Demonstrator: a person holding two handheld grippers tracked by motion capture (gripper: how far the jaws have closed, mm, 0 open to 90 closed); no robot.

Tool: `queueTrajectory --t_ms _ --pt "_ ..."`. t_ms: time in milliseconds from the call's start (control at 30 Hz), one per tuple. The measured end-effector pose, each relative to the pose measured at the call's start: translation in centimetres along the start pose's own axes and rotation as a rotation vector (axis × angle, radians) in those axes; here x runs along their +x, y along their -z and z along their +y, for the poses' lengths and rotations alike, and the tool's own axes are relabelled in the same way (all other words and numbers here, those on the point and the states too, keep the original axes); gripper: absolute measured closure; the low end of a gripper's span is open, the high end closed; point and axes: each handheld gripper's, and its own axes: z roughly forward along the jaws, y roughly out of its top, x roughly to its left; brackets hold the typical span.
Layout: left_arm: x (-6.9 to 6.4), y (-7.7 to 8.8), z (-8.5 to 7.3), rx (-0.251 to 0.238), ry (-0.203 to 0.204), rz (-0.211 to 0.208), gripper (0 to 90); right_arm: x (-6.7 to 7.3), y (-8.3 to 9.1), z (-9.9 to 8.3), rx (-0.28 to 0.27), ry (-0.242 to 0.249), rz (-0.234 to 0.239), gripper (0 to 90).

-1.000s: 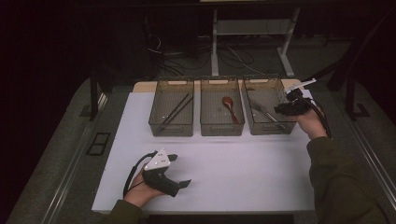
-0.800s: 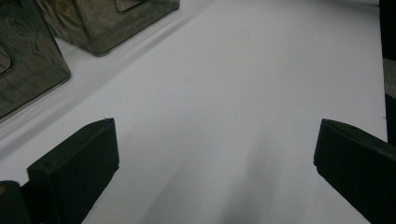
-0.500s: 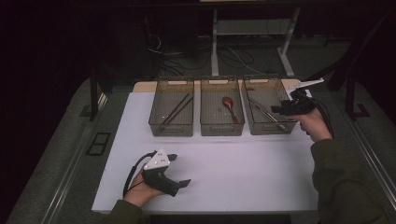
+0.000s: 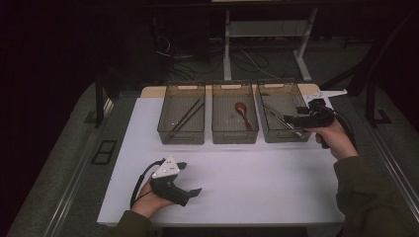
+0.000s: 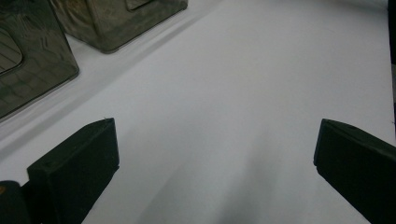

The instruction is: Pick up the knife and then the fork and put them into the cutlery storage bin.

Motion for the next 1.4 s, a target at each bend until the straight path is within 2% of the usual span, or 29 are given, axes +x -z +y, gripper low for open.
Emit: queueTrajectory --t_ms 300,600,767,967,1067,1200,1400 --pt "0.0 0.2 0.0 -0.006 -0.002 -0.003 0.0 2.0 1.0 -0.8 -0.041 0.036 0.020 22.0" --pt "0.0 0.4 0.0 -0.011 -0.005 0.000 0.0 3.8 1.9 -2.2 -0.065 0.041 0.044 20.2" --pt "0.2 0.5 0.0 -0.017 -0.002 0.003 0.0 4.6 2.2 -3.4 -0.080 0.049 0.055 18.5" --pt "0.3 0.8 0.0 -0.031 0.007 0.002 0.0 5.7 2.5 -4.7 -0.072 0.062 0.064 17.7" --pt "0.3 0.8 0.0 -0.035 0.010 0.000 0.0 6.2 2.7 -5.4 -0.066 0.089 0.068 17.5" --pt "0.3 0.8 0.0 -0.035 0.009 -0.003 0.0 6.8 3.1 -6.5 -0.080 0.102 0.081 17.4" --pt "0.2 0.8 0.0 -0.038 0.007 -0.004 0.0 7.3 3.5 -8.0 -0.097 0.095 0.095 17.0"
